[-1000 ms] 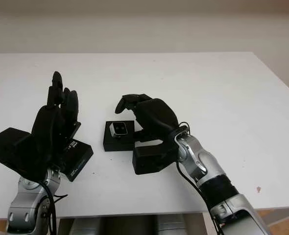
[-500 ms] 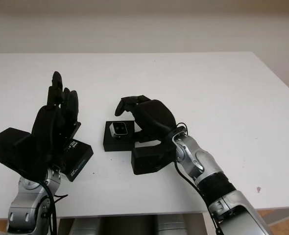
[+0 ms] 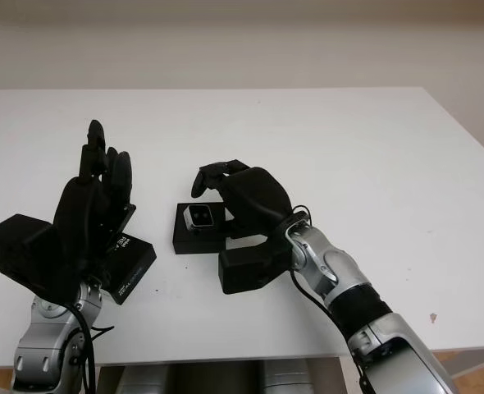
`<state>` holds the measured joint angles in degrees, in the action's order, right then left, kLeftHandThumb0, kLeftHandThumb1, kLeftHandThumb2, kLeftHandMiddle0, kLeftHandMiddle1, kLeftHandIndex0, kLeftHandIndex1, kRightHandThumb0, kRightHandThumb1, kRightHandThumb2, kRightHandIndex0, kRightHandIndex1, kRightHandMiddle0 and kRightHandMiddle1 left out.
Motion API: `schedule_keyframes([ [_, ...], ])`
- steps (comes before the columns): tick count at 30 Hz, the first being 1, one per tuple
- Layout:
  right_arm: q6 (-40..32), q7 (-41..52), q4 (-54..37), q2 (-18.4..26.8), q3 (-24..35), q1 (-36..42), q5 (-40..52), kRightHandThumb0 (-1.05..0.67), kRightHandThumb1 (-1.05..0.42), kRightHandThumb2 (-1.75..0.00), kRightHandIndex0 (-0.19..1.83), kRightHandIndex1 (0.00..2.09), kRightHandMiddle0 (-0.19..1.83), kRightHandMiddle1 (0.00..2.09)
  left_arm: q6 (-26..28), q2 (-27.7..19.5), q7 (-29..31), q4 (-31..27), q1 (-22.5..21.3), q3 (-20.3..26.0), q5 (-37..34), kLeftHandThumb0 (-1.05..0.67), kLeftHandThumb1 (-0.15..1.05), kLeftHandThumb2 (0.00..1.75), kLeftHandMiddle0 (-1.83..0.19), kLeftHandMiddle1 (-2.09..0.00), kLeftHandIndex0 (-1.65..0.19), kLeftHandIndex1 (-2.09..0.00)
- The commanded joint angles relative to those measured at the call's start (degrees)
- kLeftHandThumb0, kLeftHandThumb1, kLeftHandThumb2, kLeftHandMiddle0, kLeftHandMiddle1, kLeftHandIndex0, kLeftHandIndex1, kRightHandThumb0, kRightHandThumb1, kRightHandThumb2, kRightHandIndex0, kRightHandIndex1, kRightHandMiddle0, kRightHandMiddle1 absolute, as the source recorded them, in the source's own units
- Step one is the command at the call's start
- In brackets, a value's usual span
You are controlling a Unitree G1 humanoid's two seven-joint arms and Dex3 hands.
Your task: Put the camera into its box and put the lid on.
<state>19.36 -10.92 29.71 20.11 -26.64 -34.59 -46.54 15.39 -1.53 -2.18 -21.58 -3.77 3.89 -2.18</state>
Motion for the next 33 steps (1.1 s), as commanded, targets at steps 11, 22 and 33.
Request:
schedule_keyframes([
  [11,2.2,-4.3,4.7,-1.1,-1.8,-3.2,-1.0,-0.62,-0.95,-0.06,0.24,0.56,0.30,1.39,0.0,0.5,-0.4,-1.8,1.2,-0.2,0.2,-0.78,1.05,0.53,0.19,0.00,0.19,0.00],
  [22,2.9,-7.5,6.7,-1.2,-2.6,-4.0,-2.1,-0.50,-1.00,-0.05,0.20,0.76,0.36,1.52,-0.2,0.9,-0.5,-2.2,1.9,0.0,-0.2,-0.80,1.05,0.50,0.19,0.00,0.19,0.00],
  [33,4.7,-13.6,9.2,-0.5,-4.1,-6.0,-5.3,-0.45,-1.04,-0.06,0.22,0.82,0.43,1.52,-0.3,0.9,-0.6,-2.3,2.2,0.0,-0.4,-0.81,1.05,0.48,0.19,0.00,0.19,0.00],
])
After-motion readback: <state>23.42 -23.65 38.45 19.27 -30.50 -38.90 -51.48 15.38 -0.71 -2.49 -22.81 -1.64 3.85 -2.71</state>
